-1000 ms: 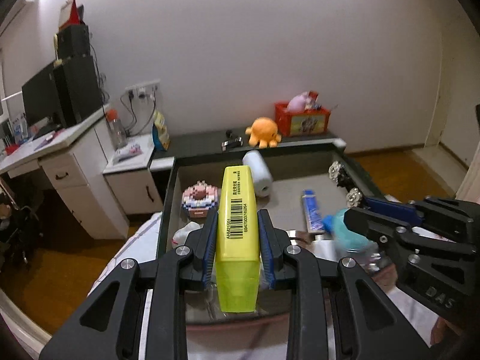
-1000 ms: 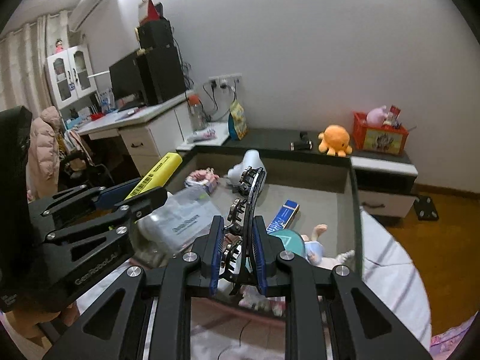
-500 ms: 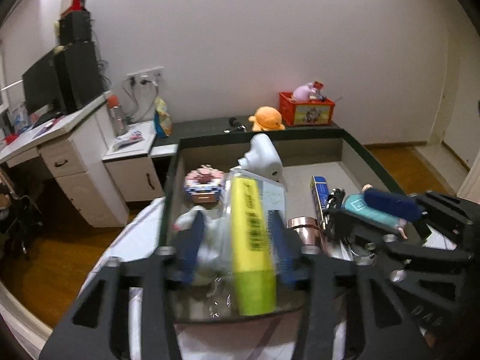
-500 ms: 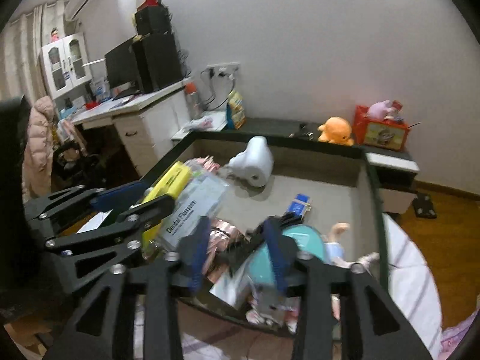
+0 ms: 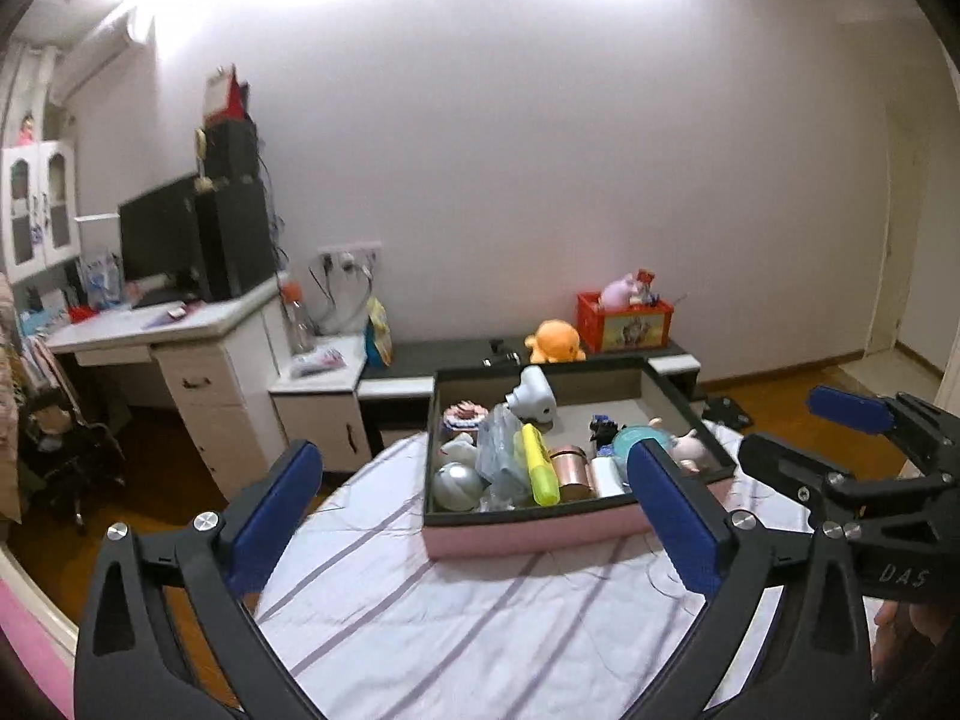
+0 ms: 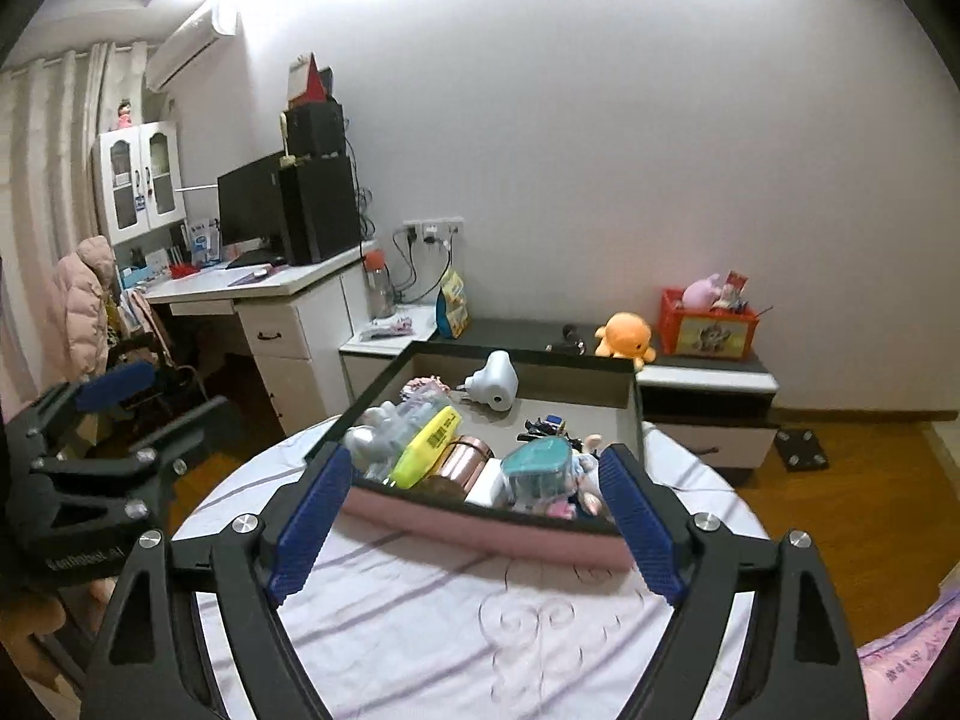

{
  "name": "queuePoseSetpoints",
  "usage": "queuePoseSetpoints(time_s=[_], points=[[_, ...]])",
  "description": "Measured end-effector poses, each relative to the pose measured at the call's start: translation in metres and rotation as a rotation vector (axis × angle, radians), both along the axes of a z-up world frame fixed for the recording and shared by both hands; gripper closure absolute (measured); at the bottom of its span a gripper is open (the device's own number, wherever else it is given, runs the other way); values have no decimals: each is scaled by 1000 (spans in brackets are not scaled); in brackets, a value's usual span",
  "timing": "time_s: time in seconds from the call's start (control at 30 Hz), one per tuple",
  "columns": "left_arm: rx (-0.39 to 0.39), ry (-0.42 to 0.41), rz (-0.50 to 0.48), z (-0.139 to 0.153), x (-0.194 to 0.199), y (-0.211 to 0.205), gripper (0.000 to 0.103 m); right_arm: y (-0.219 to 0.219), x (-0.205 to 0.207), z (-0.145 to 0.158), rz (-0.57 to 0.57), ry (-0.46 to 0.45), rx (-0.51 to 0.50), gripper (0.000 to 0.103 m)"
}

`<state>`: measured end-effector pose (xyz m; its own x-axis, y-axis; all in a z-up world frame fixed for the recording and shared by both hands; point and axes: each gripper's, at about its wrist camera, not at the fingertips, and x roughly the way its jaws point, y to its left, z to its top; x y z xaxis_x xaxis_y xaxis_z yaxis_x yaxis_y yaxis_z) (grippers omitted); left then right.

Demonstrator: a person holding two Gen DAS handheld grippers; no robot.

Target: Organize rigid objects

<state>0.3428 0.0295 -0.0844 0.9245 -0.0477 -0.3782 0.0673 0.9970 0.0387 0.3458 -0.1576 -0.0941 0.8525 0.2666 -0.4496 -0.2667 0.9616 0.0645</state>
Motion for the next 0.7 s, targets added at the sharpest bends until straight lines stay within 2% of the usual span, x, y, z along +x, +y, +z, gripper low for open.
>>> queuePoseSetpoints(time_s=[0.13, 0.17, 0.27, 0.5, 0.7], points=[[-12, -61, -13, 19, -50, 1, 0, 3, -54, 19, -24, -71, -14, 10], [-8, -75, -7, 22, -60, 0, 0, 4, -67, 22, -25, -82, -19, 0], [-20, -113, -4, 31, -96, 1, 0, 4, -100, 33, -31, -117, -21, 0], [-43, -146, -1, 42, -152, 2, 0, 3, -158, 50, -55, -192, -26, 0], [24, -208, 43, 51, -187, -3, 0, 2, -190, 52, -53, -219, -2, 0]])
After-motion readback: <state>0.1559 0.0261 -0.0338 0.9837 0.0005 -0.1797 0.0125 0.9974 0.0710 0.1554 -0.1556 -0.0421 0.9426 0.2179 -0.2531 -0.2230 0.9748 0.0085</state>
